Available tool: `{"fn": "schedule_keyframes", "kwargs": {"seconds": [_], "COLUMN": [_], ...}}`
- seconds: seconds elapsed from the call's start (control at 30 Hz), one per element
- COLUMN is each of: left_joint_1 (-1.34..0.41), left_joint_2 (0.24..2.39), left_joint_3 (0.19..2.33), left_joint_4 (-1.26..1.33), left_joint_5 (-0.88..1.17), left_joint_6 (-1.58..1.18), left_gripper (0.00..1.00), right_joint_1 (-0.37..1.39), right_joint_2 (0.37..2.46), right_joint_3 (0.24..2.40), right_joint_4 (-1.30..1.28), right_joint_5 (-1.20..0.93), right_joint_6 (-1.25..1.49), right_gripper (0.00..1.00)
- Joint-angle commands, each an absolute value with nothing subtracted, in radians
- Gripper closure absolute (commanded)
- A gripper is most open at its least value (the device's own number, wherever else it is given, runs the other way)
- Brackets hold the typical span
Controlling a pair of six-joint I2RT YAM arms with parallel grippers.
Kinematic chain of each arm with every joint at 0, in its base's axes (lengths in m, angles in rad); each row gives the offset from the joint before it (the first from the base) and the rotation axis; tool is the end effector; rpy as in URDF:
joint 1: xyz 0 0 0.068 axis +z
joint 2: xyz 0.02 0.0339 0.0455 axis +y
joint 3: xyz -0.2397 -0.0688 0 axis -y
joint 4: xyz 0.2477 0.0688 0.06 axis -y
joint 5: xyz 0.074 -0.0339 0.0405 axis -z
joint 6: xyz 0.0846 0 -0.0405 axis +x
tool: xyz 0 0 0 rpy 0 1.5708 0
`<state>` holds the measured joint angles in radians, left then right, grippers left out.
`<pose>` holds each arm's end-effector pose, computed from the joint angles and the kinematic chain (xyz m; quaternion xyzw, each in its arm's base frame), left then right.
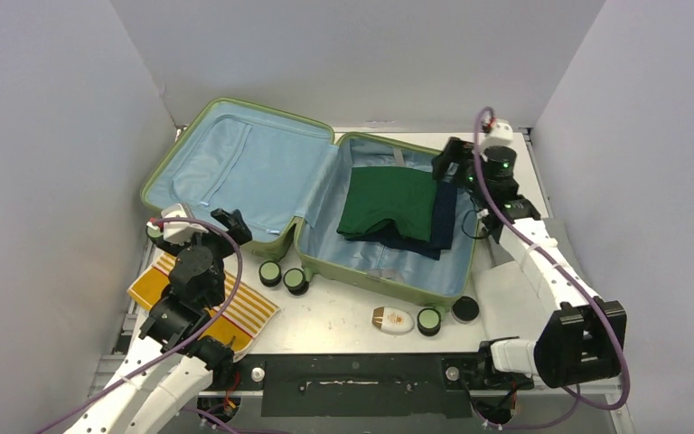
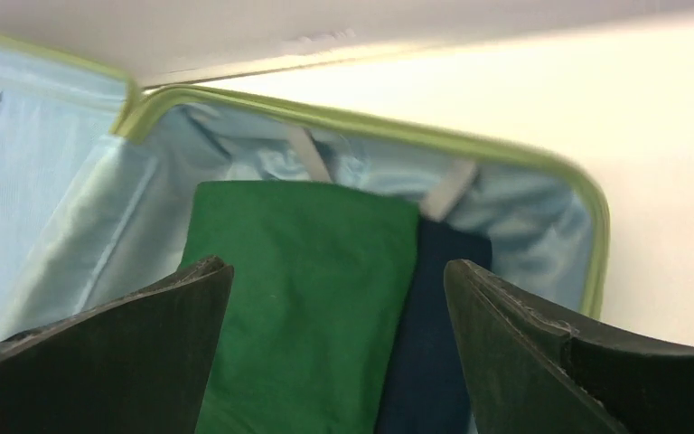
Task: Pack the luggage
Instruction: Place the clothes in the luggage.
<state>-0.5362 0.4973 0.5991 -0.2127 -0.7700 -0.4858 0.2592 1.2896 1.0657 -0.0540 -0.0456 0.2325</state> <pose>0.1879 -0.0431 0.2978 -0.2330 0.6968 -0.0581 0.6759 0.3477 0.0962 0.3038 -0.0244 0.7978 0.1642 0.5797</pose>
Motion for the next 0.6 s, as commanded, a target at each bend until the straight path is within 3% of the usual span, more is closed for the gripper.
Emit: {"fn": "schedule_keyframes", "kwargs": {"seconds": [0.0, 0.4, 0.57], "left_joint_1": [-0.541, -0.531, -0.519], "left_joint_2": [0.517, 0.560, 0.574], "left_joint_3": [0.607, 0.616, 0.617], "left_joint_4": [-0.168, -0.177, -0.176], "left_joint_5": [-0.755, -0.754, -0.741], "left_joint_6": [-0.477, -0.478, -0.480], "left_gripper": [0.04, 0.04, 0.04], "right_joint_1": [0.099, 0.095, 0.106], "right_joint_2": [1.314, 1.429, 1.479], "right_joint_3": [0.947, 0.811, 0.796], "right_joint_4": [-0.043, 0.063, 0.061], "right_joint_5": [-0.299, -0.402, -0.390], "right_joint_6": [0.723, 0.928, 0.928], "right_gripper": [0.10, 0.07, 0.10]}}
